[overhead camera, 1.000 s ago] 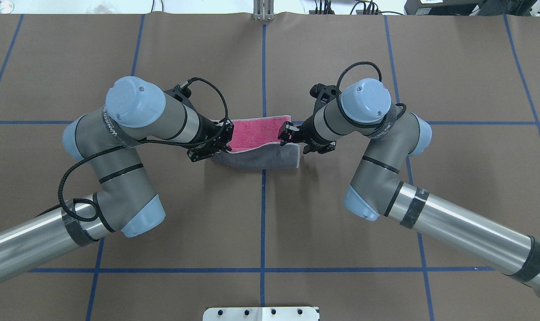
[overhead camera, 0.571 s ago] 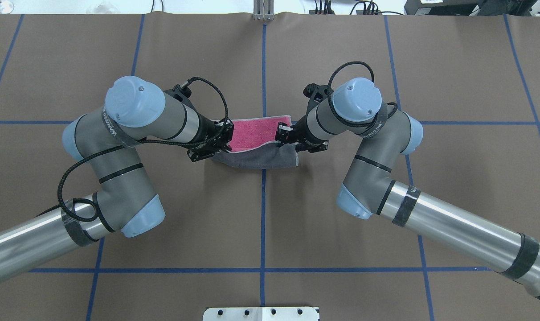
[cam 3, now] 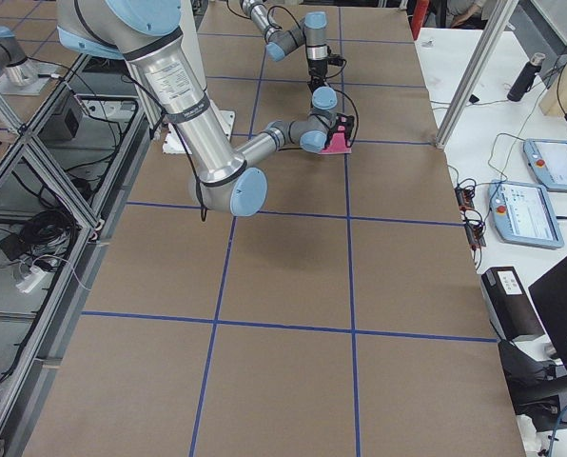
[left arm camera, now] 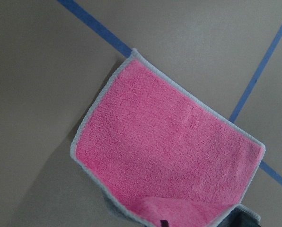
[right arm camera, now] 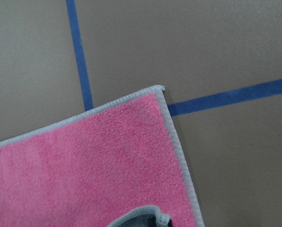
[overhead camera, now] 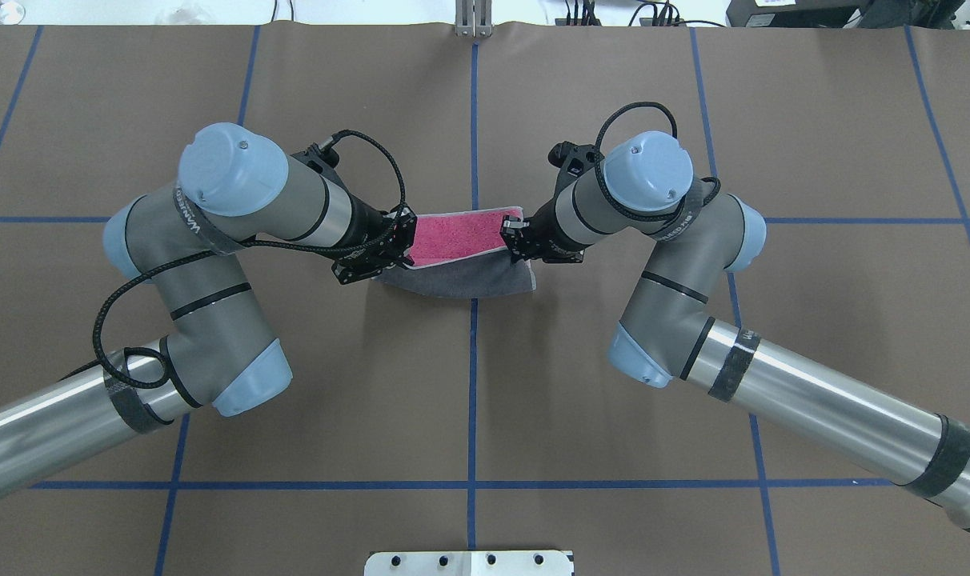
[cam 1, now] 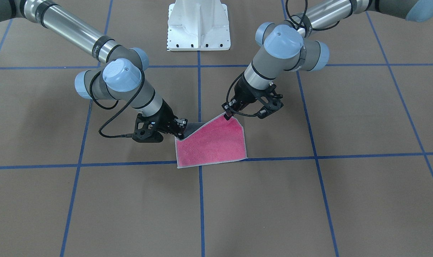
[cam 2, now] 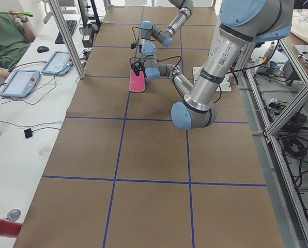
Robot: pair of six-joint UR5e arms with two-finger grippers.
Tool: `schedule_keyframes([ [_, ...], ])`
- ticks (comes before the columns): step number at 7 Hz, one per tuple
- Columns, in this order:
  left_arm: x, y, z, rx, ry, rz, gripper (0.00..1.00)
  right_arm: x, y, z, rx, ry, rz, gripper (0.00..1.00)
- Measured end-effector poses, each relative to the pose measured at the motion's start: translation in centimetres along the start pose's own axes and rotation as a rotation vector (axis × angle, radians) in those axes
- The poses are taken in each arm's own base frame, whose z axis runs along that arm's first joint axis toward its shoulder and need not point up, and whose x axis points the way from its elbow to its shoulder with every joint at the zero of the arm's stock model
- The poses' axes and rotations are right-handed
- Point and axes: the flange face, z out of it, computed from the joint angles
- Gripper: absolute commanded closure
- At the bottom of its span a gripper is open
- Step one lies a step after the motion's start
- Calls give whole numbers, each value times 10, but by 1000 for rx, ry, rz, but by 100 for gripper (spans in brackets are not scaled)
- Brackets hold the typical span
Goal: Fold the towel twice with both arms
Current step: 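Hold both ends of the folded towel and lay the fold flat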
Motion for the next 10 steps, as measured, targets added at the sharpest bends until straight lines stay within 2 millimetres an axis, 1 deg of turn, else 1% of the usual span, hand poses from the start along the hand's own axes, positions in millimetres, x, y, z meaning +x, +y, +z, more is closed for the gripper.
schedule_keyframes([
  [1,-1,-8,-4,-2,-3,-7,100,-1,-6,-5,9,-6,0,100],
  [3,-1,-24,-10,12,-3,-20,100,-7,-11,-12,26,-21,-6,100],
  [5,-3,-34,-7,27,-10,-25,100,-18,-15,-13,53,-27,-10,100],
  [8,-9,-52,4,50,-37,-34,100,-35,-23,-7,100,-22,-8,100],
  [10,-10,-63,10,62,-50,-46,100,-42,-32,2,132,-7,-3,100],
])
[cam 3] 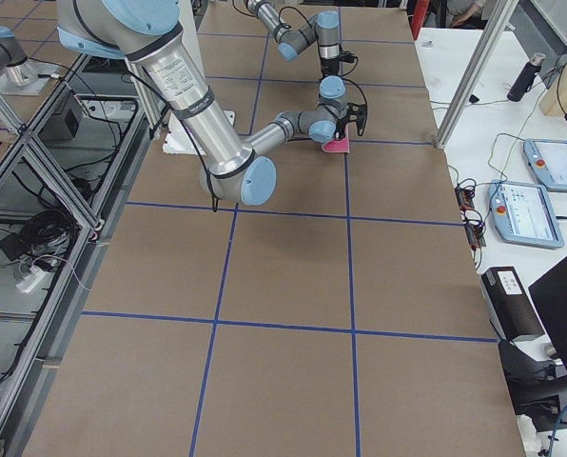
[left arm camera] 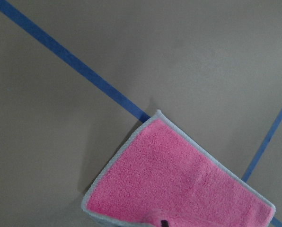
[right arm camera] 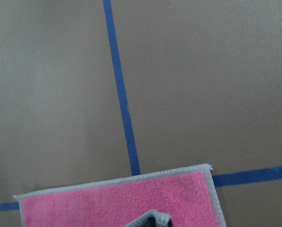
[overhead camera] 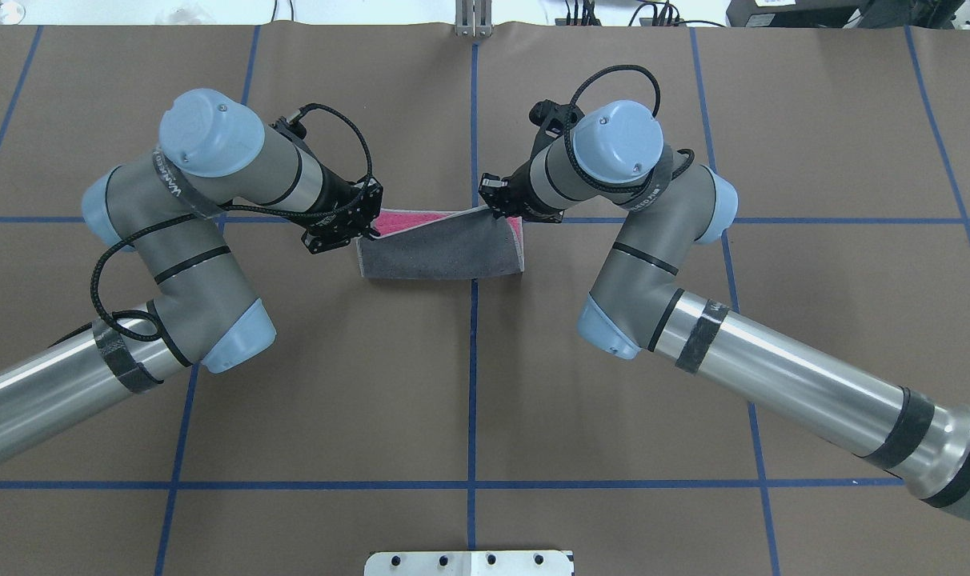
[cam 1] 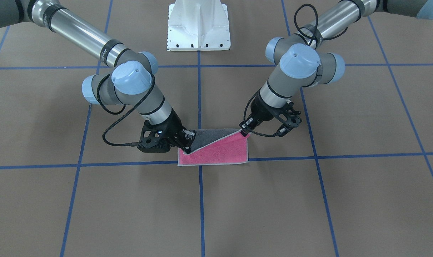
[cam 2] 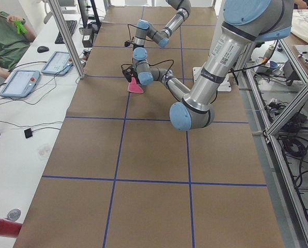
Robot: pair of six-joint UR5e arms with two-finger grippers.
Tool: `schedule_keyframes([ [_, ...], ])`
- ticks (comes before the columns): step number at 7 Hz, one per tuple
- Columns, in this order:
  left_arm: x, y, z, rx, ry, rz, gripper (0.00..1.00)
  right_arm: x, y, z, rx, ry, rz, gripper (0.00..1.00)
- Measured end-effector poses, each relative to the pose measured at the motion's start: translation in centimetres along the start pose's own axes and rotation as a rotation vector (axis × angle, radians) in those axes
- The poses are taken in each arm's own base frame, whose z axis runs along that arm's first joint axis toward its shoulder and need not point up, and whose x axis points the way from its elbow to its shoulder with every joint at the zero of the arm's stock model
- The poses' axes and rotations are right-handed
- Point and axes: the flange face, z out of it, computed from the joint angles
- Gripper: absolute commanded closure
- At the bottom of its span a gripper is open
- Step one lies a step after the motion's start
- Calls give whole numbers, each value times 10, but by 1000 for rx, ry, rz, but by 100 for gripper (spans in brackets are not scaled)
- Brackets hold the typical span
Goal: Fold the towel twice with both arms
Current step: 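Hold both ends of the folded towel and lay the fold flat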
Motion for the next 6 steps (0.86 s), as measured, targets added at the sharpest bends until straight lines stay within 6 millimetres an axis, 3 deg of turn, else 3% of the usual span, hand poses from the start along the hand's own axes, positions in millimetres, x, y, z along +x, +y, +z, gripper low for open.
schedule_keyframes([
  [3,7,-10,10,11,-9,-11,100,-1,-6,10,21,19,5,100],
  [4,9,-12,16,13,-14,-14,100,0,-6,12,22,24,6,82],
  [5,11,-14,20,18,-18,-16,100,1,-7,13,22,26,7,53],
  [6,13,-16,22,25,-18,-18,64,0,-7,13,22,25,7,15],
])
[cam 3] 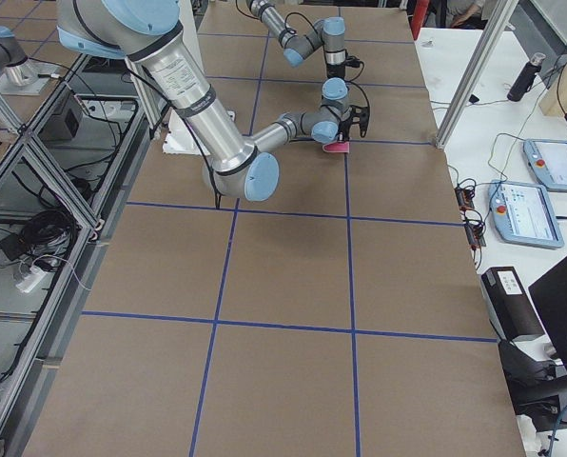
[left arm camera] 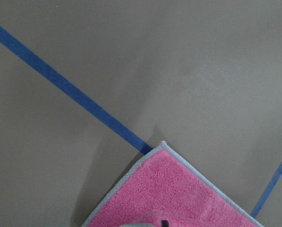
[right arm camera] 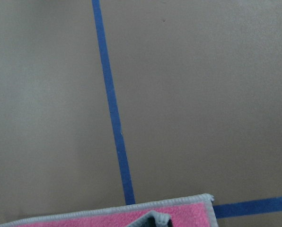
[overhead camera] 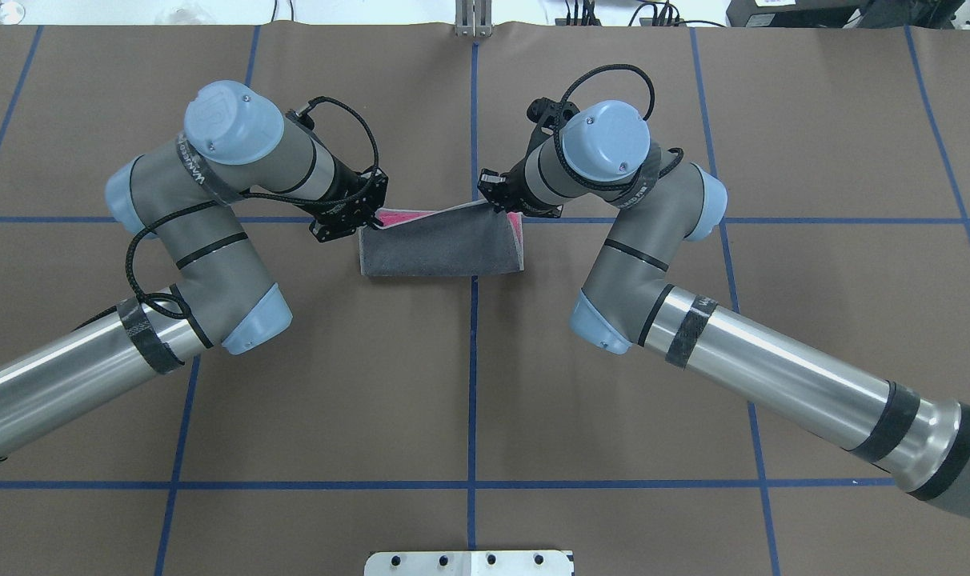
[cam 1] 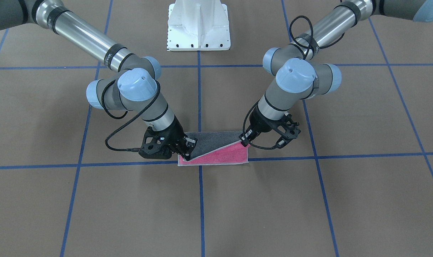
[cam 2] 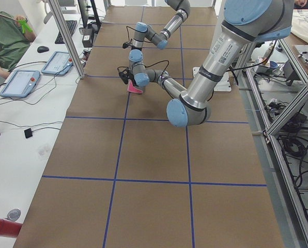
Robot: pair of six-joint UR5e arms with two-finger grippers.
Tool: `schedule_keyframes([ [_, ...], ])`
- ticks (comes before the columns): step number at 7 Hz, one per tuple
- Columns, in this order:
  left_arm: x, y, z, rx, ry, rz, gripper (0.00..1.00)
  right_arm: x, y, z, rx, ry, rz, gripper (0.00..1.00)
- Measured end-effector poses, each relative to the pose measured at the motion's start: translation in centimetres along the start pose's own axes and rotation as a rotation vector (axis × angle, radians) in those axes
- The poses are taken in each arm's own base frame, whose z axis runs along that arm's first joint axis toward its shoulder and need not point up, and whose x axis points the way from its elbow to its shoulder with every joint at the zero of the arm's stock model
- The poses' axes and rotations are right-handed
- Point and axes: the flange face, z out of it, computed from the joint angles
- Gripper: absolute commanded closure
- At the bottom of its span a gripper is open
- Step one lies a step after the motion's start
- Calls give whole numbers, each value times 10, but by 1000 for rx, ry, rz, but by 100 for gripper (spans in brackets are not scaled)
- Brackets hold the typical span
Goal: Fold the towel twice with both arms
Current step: 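Hold both ends of the folded towel and lay the fold flat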
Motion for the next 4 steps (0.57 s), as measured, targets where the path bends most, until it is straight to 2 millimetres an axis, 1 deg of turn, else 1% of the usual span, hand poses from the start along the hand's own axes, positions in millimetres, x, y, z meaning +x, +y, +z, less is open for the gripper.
schedule_keyframes([
  [1,1,-1,1,4,0,-1,37,-1,0,0,0,-1,-1,5],
  [2,1,-2,0,6,1,-2,0,-1,1,-1,-1,-2,0,4],
  [4,2,-5,-1,10,2,-6,0,0,1,0,-1,-1,3,4],
])
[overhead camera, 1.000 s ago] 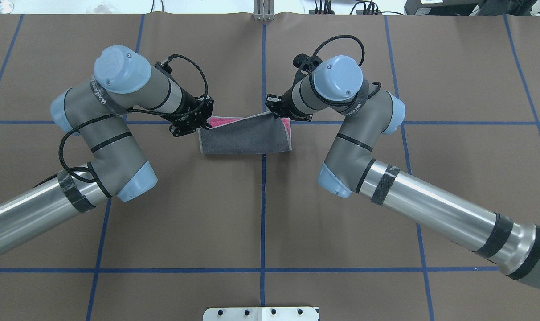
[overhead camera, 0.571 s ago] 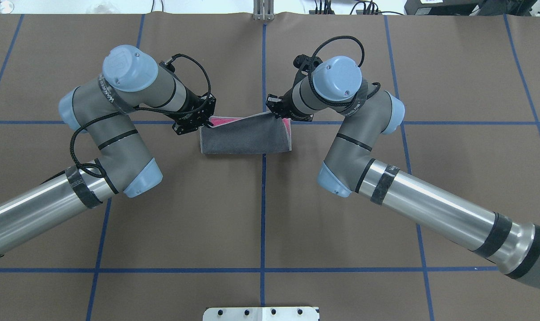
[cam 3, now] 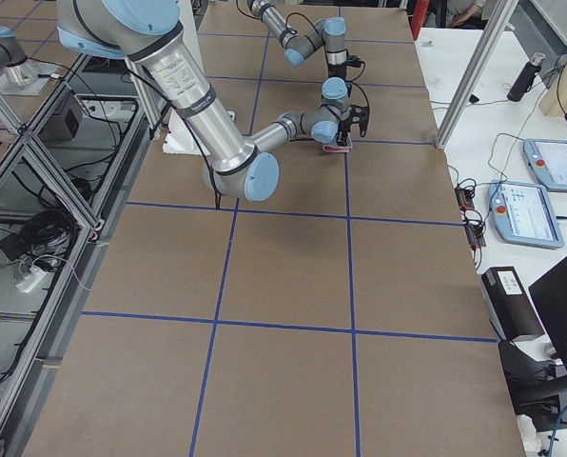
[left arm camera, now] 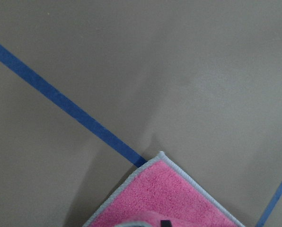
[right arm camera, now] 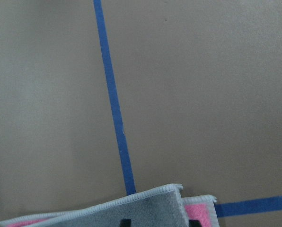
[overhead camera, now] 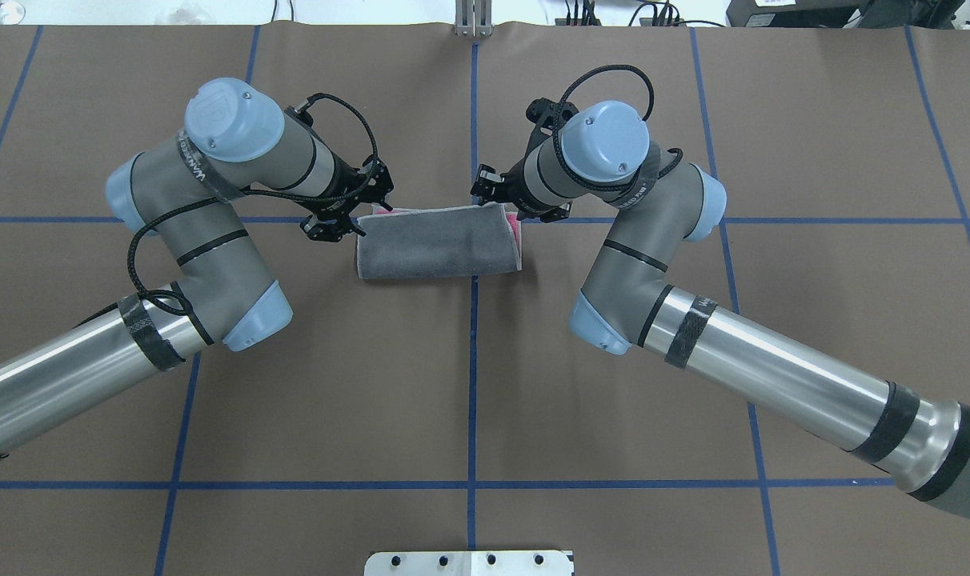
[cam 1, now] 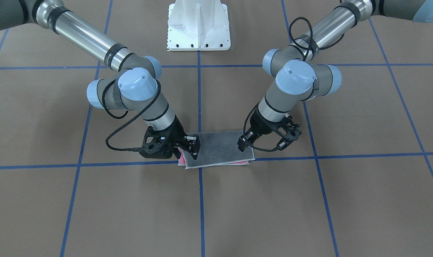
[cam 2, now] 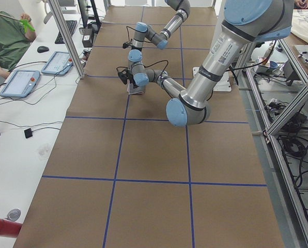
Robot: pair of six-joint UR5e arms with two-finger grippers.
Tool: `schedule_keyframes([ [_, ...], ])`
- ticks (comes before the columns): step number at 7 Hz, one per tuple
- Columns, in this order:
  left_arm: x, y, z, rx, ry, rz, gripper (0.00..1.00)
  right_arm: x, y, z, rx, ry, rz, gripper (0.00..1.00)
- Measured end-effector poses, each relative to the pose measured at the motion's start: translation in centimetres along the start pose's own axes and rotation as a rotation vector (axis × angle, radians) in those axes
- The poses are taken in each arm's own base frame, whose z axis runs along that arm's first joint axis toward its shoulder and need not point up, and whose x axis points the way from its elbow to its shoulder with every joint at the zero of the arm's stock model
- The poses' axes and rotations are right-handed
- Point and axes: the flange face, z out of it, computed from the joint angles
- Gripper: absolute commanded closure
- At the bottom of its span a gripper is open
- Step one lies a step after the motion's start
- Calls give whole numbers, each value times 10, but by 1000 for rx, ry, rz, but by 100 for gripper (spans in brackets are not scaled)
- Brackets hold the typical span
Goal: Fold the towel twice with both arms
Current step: 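Hold both ends of the folded towel and lay the fold flat, then open the left gripper and lift it away while the right gripper holds the towel end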
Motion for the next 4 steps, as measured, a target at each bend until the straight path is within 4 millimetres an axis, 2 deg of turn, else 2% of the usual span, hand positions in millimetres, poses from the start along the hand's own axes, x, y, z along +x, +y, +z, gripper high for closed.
schedule_keyframes([
  [2,3,-6,-5,8,7,-4,0,2,0,1,0,1,1,5],
  [4,7,-10,-9,13,14,-5,0,2,0,1,0,1,-2,11],
])
